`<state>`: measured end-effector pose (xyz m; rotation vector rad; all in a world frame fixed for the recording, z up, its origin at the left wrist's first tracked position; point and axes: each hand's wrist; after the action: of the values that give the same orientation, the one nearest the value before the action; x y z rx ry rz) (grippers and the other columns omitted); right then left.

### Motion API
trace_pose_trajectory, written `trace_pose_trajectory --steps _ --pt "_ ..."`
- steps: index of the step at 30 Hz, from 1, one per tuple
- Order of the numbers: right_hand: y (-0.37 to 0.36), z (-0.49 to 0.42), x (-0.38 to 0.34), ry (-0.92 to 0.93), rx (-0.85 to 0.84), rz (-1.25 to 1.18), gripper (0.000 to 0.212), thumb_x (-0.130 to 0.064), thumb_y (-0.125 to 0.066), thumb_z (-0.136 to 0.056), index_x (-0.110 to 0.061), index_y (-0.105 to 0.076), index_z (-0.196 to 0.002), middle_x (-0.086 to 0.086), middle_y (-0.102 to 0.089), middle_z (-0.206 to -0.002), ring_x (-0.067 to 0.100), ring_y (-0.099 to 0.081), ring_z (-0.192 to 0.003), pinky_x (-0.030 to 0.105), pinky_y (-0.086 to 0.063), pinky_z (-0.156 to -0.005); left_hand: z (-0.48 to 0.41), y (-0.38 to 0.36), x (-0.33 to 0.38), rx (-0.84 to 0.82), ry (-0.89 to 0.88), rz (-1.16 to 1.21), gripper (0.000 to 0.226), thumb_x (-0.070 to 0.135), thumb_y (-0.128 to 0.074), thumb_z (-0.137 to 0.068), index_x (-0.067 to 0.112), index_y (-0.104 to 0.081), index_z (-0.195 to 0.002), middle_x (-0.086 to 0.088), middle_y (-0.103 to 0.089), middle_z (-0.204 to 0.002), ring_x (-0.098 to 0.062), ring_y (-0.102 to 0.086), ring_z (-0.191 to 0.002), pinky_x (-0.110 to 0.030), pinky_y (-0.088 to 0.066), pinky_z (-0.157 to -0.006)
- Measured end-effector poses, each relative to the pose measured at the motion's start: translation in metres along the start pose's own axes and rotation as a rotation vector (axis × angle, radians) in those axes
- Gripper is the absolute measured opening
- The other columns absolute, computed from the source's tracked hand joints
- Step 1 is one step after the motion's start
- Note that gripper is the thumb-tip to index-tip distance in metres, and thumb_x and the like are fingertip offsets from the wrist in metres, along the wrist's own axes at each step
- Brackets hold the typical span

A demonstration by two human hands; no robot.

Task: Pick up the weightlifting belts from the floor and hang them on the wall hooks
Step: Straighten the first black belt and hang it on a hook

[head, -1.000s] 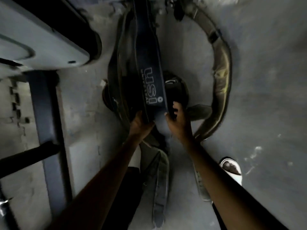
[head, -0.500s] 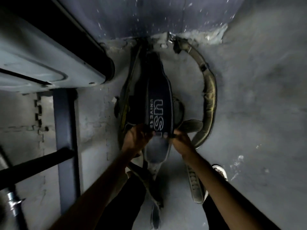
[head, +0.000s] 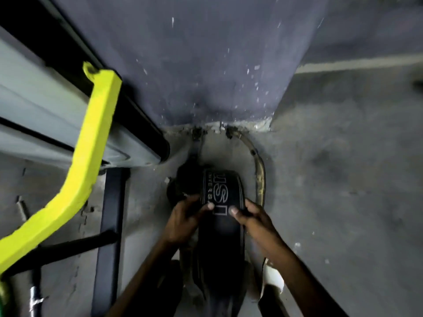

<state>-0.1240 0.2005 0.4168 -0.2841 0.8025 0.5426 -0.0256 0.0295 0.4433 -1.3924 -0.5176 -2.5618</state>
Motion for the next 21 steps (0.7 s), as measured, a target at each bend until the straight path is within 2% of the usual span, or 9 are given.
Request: trace_pose_trajectory --steps 2,3,5,7,9,11,15,18,21 --pt "0.009 0.016 -0.058 0.084 0.054 0.01 0.069 -0.045 -0.079 -0.078 -0.014 -0.062 -0.137 0.005 -0.074 -0.123 0.018 -0.068 -0.116 0.04 -0.052 -0.106 0.002 0.006 0.064 -0.004 -0.087 0.056 0.014 0.029 -0.07 -0.089 0.018 -0.073 -0.098 0.002 -0.078 -0.096 -0.01 -0.072 -0.091 -0.027 -0.057 -0.077" --pt "0.012 0.028 -0.087 0.153 0.049 0.009 0.062 -0.043 -0.077 -0.08 -0.015 -0.065 -0.133 0.007 -0.075 -0.121 0.019 -0.068 -0.114 0.043 -0.052 -0.106 0.006 0.009 0.091 -0.004 -0.11 0.092 0.016 0.028 -0.07 -0.09 0.017 -0.073 -0.101 -0.001 -0.078 -0.097 -0.012 -0.071 -0.091 -0.028 -0.057 -0.077" --pt "0.017 0.055 -0.15 0.279 0.075 -0.001 0.028 -0.018 -0.067 -0.095 -0.016 -0.071 -0.123 0.006 -0.077 -0.117 0.019 -0.07 -0.111 0.04 -0.054 -0.103 0.017 0.012 0.152 0.025 -0.169 0.166 0.011 0.022 -0.069 -0.091 0.017 -0.074 -0.099 0.002 -0.078 -0.09 -0.008 -0.069 -0.082 -0.024 -0.054 -0.068" --pt "0.023 0.086 -0.209 0.392 0.081 -0.035 0.026 -0.007 -0.059 -0.099 -0.013 -0.072 -0.121 0.005 -0.077 -0.117 0.023 -0.07 -0.115 0.038 -0.054 -0.102 0.03 0.012 0.209 0.082 -0.245 0.201 0.011 0.013 -0.07 -0.09 0.015 -0.073 -0.1 0.006 -0.077 -0.087 -0.001 -0.068 -0.076 -0.02 -0.051 -0.068" --pt "0.025 0.115 -0.261 0.501 0.068 -0.093 0.026 -0.005 -0.057 -0.1 -0.011 -0.072 -0.12 0.007 -0.077 -0.116 0.023 -0.071 -0.112 0.035 -0.055 -0.1 0.042 0.013 0.266 0.106 -0.349 0.235 0.019 0.008 -0.071 -0.088 0.008 -0.071 -0.107 -0.004 -0.077 -0.101 -0.009 -0.07 -0.089 -0.027 -0.055 -0.08" --pt "0.026 0.15 -0.315 0.534 0.063 -0.174 0.024 -0.007 -0.057 -0.1 -0.011 -0.073 -0.118 0.008 -0.078 -0.112 0.021 -0.072 -0.104 0.03 -0.058 -0.089 0.06 0.016 0.326 0.108 -0.463 0.237 0.023 0.015 -0.072 -0.088 0.011 -0.07 -0.111 -0.008 -0.076 -0.109 -0.018 -0.071 -0.101 -0.032 -0.056 -0.088" --pt "0.029 0.216 -0.412 0.629 0.036 -0.297 0.019 -0.007 -0.056 -0.101 -0.008 -0.074 -0.106 0.009 -0.08 -0.096 0.018 -0.076 -0.085 0.026 -0.06 -0.069 0.104 0.025 0.438 0.092 -0.558 0.273 0.017 0.015 -0.074 -0.087 0.014 -0.071 -0.103 0.006 -0.079 -0.091 -0.002 -0.072 -0.084 -0.016 -0.055 -0.075" --pt "0.029 0.264 -0.471 0.706 0.028 -0.355 0.02 -0.007 -0.053 -0.102 -0.005 -0.073 -0.105 0.009 -0.08 -0.086 0.018 -0.076 -0.074 0.028 -0.061 -0.061 0.137 0.034 0.499 0.034 -0.621 0.281 0.026 0.016 -0.074 -0.087 0.007 -0.071 -0.111 -0.006 -0.077 -0.106 -0.013 -0.072 -0.093 -0.024 -0.057 -0.084" --pt "0.03 0.307 -0.52 0.814 0.056 -0.336 0.022 -0.007 -0.051 -0.102 0.001 -0.07 -0.111 0.011 -0.079 -0.09 0.019 -0.075 -0.075 0.028 -0.062 -0.064 0.171 0.042 0.542 0.0 -0.672 0.3 0.029 0.019 -0.074 -0.086 0.005 -0.071 -0.112 -0.009 -0.077 -0.106 -0.019 -0.073 -0.094 -0.03 -0.058 -0.085"
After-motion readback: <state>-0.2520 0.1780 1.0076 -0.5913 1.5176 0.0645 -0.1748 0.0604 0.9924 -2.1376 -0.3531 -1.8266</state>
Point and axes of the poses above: each hand's wrist, its own z-axis away from the middle knuckle, its own y-axis out of the back of the hand, x = y × z
